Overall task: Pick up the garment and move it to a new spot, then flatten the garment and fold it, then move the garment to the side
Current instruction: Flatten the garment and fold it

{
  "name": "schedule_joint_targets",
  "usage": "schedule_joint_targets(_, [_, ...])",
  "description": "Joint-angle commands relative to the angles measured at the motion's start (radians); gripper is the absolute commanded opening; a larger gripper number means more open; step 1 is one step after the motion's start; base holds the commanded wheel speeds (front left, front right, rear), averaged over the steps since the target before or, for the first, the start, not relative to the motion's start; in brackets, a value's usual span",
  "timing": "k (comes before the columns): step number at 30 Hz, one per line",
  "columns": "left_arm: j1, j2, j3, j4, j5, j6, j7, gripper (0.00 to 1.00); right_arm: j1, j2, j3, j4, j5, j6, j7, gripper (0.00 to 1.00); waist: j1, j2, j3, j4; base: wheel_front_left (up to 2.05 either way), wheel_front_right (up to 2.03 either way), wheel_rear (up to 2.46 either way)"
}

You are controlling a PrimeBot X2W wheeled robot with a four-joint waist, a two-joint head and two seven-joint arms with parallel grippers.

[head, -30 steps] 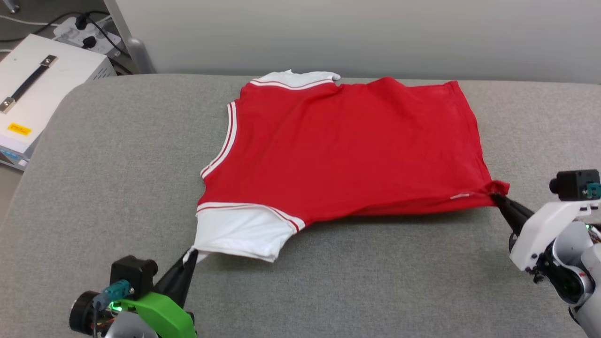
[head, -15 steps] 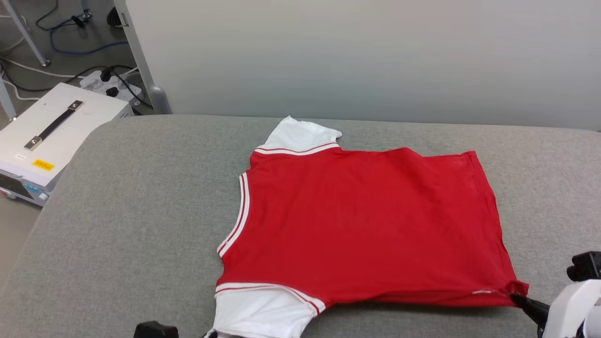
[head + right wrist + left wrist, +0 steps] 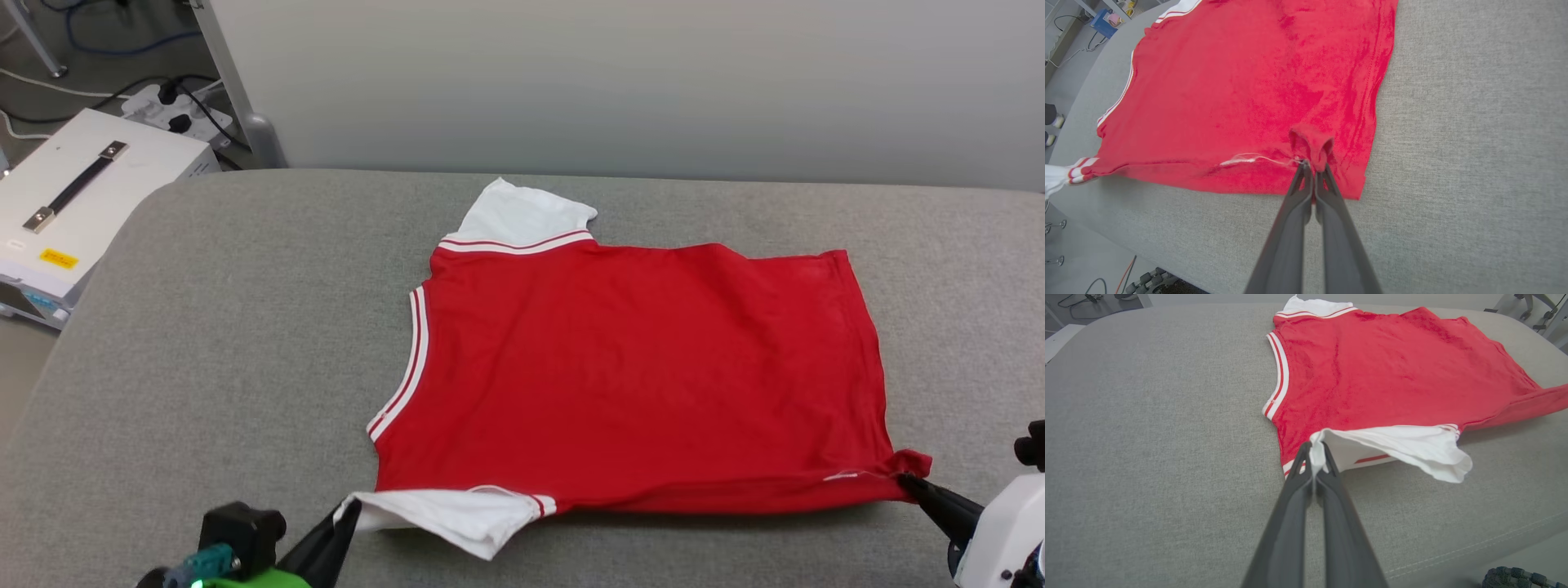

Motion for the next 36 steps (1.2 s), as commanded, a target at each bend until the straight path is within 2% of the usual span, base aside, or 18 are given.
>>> schedule_joint_targets(1, [-0.042,-0.001,0.01,0.005,0.01,-0.008,0.001,0.0,-0.017,0.014,-0.018,-0.016,-0.017,-0.001,0.009,0.0,0.0001,0.0119,0.033,-0.003,0.0,0.0,0.0])
schedule_joint_targets(7, [-0.182,-0.01,0.032,0.053,0.023,-0.06,0.035,0.0,-0.078,0.068,-0.083,-0.054,-0.088,-0.001,0.062,0.0,0.0001,0.0119,0.097,-0.01,0.0,0.0,0.0])
schedule_joint_targets(13, [-0.342,-0.023,0.022,0.157,0.005,-0.145,0.147,0.0,-0.163,0.117,-0.111,-0.041,-0.174,-0.001,0.138,0.0,0.0001,0.0119,0.159,-0.031,0.0,0.0,0.0])
schedule_joint_targets(24, [-0.558,-0.06,-0.004,0.368,-0.048,-0.289,0.321,0.0,-0.323,0.163,-0.072,0.051,-0.273,-0.001,0.208,0.0,0.0001,0.0119,0.249,-0.075,0.0,0.0,0.0])
schedule_joint_targets(29, [-0.613,-0.084,-0.025,0.45,-0.033,-0.329,0.339,0.0,-0.375,0.167,-0.049,0.097,-0.292,-0.001,0.202,0.0,0.0001,0.0119,0.276,-0.082,0.0,0.0,0.0])
schedule_joint_targets(35, [-0.66,-0.123,-0.04,0.552,-0.012,-0.363,0.31,0.0,-0.419,0.165,-0.022,0.153,-0.308,-0.001,0.178,0.0,0.0001,0.0119,0.293,-0.08,0.0,0.0,0.0])
schedule_joint_targets(36, [-0.668,-0.131,-0.041,0.57,-0.004,-0.364,0.298,0.18,-0.424,0.164,-0.017,0.162,-0.309,-0.001,0.174,0.0,0.0001,0.0119,0.294,-0.079,0.0,0.0,0.0])
